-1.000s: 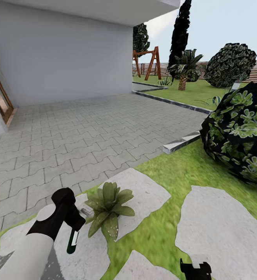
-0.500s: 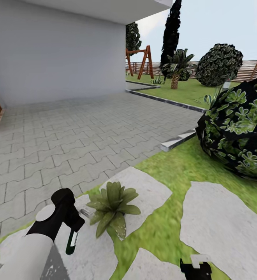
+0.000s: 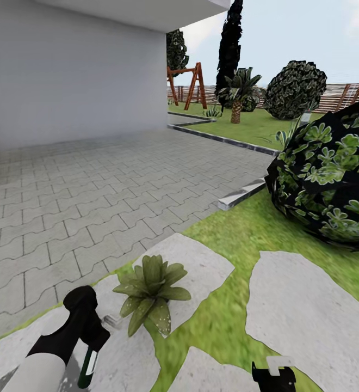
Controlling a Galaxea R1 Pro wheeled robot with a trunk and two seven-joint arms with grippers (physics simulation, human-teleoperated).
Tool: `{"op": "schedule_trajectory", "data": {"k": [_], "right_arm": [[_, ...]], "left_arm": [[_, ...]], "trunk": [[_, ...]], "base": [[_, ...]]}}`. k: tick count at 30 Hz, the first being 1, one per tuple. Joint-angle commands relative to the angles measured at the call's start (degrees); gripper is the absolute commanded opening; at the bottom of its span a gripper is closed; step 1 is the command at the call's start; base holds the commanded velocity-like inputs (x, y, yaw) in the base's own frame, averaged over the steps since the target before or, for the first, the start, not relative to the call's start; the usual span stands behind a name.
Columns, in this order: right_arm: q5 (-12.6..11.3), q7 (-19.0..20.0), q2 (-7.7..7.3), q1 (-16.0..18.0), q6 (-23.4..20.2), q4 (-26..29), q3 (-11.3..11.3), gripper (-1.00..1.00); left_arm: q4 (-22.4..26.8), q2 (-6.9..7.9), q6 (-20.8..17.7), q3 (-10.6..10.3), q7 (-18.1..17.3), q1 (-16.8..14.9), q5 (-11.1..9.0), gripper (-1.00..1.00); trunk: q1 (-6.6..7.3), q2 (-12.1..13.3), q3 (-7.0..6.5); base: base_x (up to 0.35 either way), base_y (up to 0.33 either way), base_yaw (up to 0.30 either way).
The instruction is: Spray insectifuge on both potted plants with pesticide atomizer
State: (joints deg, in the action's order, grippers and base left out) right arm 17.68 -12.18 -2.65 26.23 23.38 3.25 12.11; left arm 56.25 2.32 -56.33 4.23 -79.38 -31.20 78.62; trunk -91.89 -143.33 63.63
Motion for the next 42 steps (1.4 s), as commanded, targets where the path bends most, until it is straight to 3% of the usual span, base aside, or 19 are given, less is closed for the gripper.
{"op": "schedule_trajectory", "data": {"k": [1,13,17,25,42], "right_arm": [[0.6,-0.2,-0.02,0.0,0.2,-0.1,0.4,1.00],[0.6,-0.3,0.02,0.0,0.2,-0.1,0.5,1.00],[0.6,-0.3,0.02,0.0,0.2,-0.1,0.5,1.00],[0.6,-0.3,0.02,0.0,0.2,-0.1,0.5,1.00],[0.6,-0.3,0.02,0.0,0.2,-0.1,0.5,1.00]], "left_arm": [[0.0,-0.02,-0.6,0.2,-0.5,0.0,0.5,-1.00],[-1.4,-1.15,-0.5,0.2,0.0,3.4,0.5,-1.00],[-1.2,-0.57,-0.5,0.5,1.9,3.6,0.5,-1.00],[-0.6,-1.26,-0.5,0.4,2.5,3.5,0.5,-1.00],[2.6,-1.20,-0.5,0.5,2.6,3.5,0.5,-1.00]], "trunk": [[0.01,0.0,0.05],[0.01,0.0,0.05],[0.01,0.0,0.05],[0.01,0.0,0.05],[0.01,0.0,0.05]], "base": [[0.000,0.000,0.000],[0.000,0.000,0.000],[0.000,0.000,-0.048],[0.000,0.013,-0.183],[0.000,0.278,-0.049]]}}
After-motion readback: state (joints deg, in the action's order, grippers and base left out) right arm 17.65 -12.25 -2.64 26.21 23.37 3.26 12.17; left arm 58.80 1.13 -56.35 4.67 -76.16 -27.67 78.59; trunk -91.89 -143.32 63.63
